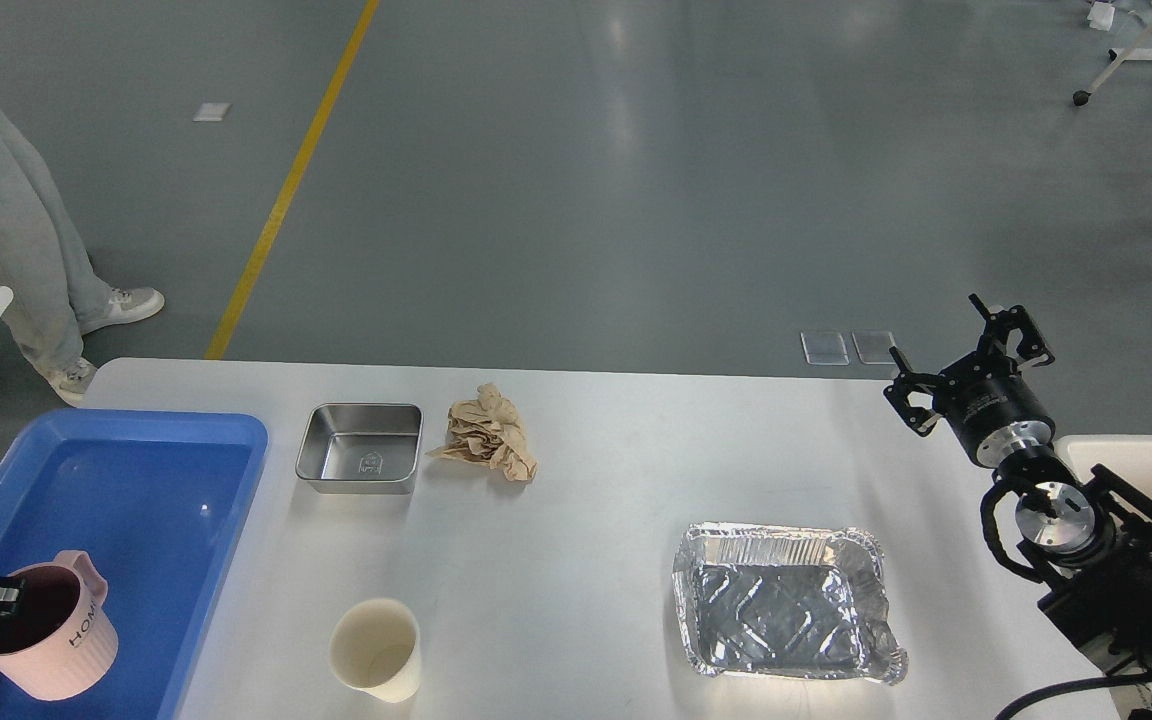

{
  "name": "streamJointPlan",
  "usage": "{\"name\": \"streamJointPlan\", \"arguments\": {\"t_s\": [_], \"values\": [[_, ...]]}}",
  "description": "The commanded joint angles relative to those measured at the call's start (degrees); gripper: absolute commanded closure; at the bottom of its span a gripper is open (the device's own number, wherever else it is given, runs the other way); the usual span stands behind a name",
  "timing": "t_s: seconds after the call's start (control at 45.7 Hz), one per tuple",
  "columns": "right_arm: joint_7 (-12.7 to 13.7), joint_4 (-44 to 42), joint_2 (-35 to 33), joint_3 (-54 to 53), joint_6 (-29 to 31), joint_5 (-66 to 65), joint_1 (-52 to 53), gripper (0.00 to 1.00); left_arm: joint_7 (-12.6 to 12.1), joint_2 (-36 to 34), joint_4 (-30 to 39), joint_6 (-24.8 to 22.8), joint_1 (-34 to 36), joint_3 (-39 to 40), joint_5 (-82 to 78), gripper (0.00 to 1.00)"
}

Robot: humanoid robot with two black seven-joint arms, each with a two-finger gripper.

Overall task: Tidy desktop
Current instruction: 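Carry the pink mug with the left gripper into the blue bin, then release the pink mug in the bin and lift the left gripper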

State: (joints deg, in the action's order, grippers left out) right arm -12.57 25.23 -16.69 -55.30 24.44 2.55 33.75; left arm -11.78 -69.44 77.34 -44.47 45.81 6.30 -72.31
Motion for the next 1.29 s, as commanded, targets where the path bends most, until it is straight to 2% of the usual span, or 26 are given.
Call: {"name": "streamJointPlan", "arguments": {"t_s": [0.0,0.46,0.701,0.854,0.964,1.073,1.27], "values": [[0.0,0.0,-0.1,0.02,0.0,0.0,0.0,0.0,0.01,0.1,0.0,2.63,-1.6,-0.06,-1.52,1.0],[0.0,0.08,0.08,0.02,0.0,0.0,0.0,0.0,0.01,3.52,-0.17,13.0,-6.88,-0.06,-2.22,1.0],[0.0,0.08,-0.1,0.02,0.0,0.0,0.0,0.0,-0.17,3.7,-0.17,13.27,-8.37,-0.15,-2.22,1.0],[0.0,0.17,-0.01,-0.07,0.0,0.0,0.09,0.0,-0.17,3.7,-0.17,13.27,-8.63,-0.06,-2.22,0.96],[0.0,0.17,-0.01,-0.07,0.0,0.0,0.09,0.0,-0.17,3.61,-0.17,13.27,-8.55,0.03,-2.13,0.87],[0.0,0.17,-0.01,-0.07,0.0,0.0,0.09,0.0,-0.17,3.61,-0.17,13.62,-8.46,0.73,-2.13,0.66],[0.0,0.17,-0.01,-0.07,0.0,0.0,0.09,0.0,-0.35,3.61,-0.17,13.88,-8.02,1.0,-1.52,0.4]]}}
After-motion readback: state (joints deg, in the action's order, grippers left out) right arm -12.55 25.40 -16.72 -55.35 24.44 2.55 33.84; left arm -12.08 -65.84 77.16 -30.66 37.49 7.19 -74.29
